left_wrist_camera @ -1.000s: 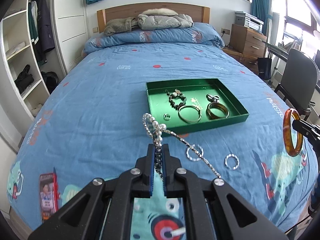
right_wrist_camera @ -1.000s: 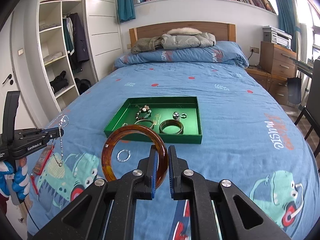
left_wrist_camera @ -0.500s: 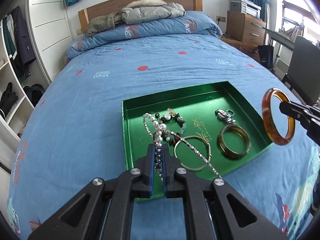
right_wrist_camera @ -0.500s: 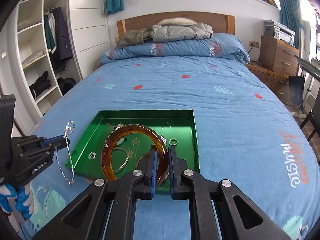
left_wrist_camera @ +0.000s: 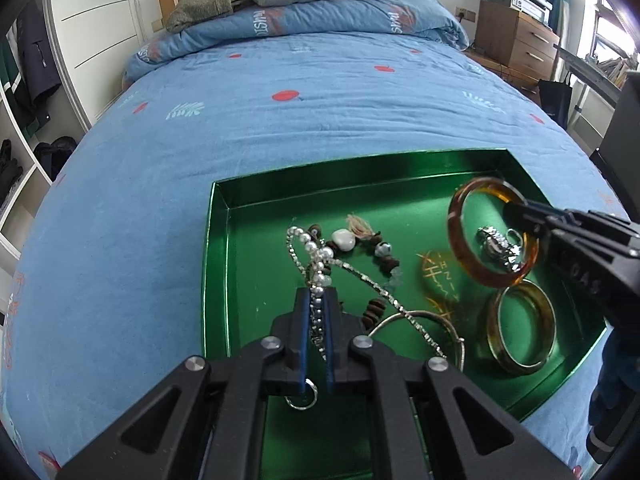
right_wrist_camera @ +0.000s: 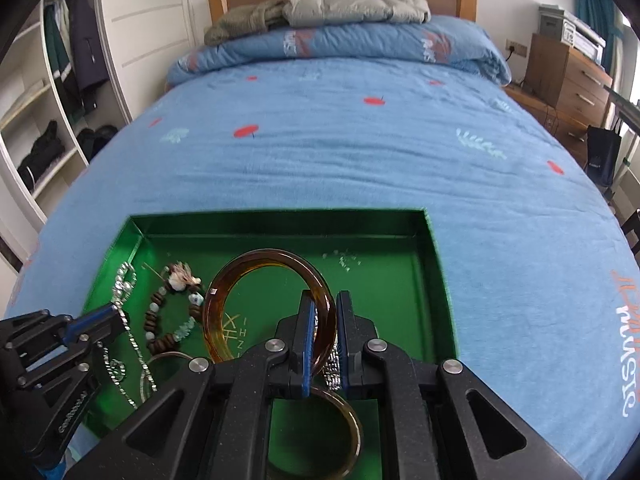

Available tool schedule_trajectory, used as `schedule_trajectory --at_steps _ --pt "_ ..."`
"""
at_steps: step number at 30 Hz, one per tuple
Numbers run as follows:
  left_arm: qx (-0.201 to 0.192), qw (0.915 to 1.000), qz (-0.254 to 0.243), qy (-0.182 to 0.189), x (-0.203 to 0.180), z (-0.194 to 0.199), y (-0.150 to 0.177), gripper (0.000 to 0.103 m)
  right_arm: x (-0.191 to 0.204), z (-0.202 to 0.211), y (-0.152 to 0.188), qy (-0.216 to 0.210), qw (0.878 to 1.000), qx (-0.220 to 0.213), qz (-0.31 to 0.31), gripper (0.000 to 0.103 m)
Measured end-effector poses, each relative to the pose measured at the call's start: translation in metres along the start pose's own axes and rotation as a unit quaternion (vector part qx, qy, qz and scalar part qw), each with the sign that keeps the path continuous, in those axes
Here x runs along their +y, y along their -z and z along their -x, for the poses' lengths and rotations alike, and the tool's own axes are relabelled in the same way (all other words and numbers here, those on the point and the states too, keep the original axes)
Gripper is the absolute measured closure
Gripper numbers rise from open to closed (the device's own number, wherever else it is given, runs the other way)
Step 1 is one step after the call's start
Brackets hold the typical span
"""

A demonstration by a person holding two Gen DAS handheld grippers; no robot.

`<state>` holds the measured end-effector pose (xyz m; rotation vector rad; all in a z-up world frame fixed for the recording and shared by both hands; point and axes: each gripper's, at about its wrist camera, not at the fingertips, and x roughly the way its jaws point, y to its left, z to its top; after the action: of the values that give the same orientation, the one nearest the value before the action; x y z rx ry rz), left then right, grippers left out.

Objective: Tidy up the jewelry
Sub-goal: 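Lower the bangle and necklace into the tray and open both grippers, then withdraw both grippers from the tray toward the two hoop earrings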

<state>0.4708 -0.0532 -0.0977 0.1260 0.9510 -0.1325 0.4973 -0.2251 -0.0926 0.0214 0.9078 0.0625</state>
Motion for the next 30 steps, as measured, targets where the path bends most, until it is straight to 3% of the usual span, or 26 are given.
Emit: schedule_trajectory --at_steps 4,13,17,22,30 --pt "0.016 0.9999 0.002 -0.003 0.002 -0.011 -0.001 0.097 0.007 -0.021 0.005 0.006 0.999 0.037 0.014 0.093" --pt "0.027 0.9995 0.007 -0.013 0.004 -0.025 0.001 0.094 0.006 -0.027 0.002 0.013 0.999 0.045 0.019 0.093" --pt "0.031 0.9995 0.007 -0.003 0.005 -0.023 0.001 0.090 0.004 -0.026 0.001 0.011 0.999 0.047 0.022 0.081" --pt "0.031 0.9995 0.005 -0.004 0.004 -0.009 -0.001 0.076 -0.002 -0.006 -0.001 -0.003 1.000 0.030 0.006 0.065" --pt "-0.008 0.9999 0.011 0.001 0.016 0.053 0.007 0.074 -0.006 0.074 0.021 -0.009 1.000 -0.016 0.010 0.064"
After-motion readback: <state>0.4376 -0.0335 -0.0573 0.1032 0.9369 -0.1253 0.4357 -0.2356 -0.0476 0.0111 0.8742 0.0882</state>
